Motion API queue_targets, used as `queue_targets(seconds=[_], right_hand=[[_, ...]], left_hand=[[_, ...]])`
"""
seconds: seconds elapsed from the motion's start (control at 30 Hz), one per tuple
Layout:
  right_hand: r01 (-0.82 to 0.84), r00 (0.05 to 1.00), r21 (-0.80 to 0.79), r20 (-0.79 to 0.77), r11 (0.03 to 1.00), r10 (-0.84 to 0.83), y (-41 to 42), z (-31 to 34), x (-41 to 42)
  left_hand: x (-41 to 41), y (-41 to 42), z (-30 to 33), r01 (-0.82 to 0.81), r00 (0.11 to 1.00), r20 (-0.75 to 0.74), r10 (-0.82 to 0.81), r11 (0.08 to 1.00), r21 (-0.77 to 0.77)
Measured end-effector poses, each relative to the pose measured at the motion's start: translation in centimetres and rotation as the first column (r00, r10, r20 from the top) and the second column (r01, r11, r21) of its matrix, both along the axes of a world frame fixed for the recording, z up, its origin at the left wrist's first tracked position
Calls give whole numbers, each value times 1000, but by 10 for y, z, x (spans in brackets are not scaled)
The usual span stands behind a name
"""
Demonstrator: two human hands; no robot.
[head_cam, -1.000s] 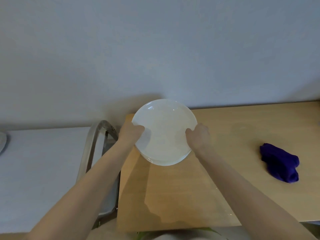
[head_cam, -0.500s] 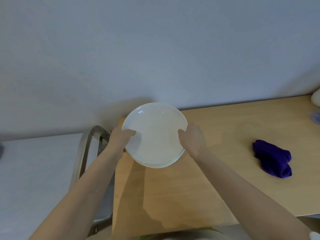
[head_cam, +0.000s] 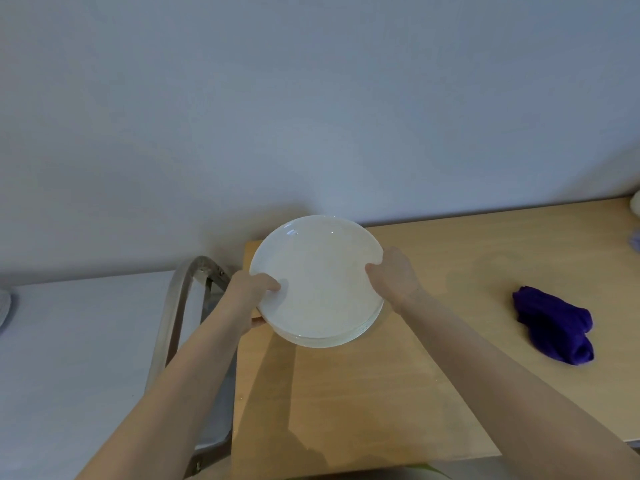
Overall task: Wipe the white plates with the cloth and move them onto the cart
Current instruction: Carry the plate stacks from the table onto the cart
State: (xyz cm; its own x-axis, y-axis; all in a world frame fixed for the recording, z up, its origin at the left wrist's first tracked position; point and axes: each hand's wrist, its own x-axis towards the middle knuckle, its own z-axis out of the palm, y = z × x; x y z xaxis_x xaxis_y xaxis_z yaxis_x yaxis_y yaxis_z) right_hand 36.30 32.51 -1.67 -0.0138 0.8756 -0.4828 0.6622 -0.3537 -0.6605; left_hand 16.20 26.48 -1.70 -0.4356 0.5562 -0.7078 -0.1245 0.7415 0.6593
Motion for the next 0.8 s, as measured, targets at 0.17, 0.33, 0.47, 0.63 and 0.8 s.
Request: queue_targets(seconds=[0.17,0.33,0.47,0.63,0.8], right_hand=[[36,999,-24,-6,999,-37,-1,1,5],[44,999,-26,-25,999,-44,-5,4,7],[11,1000,12,15,1000,-11,-9,8,9],[-32,999,39,38,999,30,-16,9,10],[-66,997,68,37,995,64,-22,13,4]], left_hand=[[9,-10,-5,-7,999,34,7,1000,-4],[13,-19,-7,-26,999,28,26,999,23],[14,-25,-4,-32,999,36,30,999,43],[14,-36,-2,-31,999,41,27,996,86],[7,-52,3,-40,998,45,35,991,129]])
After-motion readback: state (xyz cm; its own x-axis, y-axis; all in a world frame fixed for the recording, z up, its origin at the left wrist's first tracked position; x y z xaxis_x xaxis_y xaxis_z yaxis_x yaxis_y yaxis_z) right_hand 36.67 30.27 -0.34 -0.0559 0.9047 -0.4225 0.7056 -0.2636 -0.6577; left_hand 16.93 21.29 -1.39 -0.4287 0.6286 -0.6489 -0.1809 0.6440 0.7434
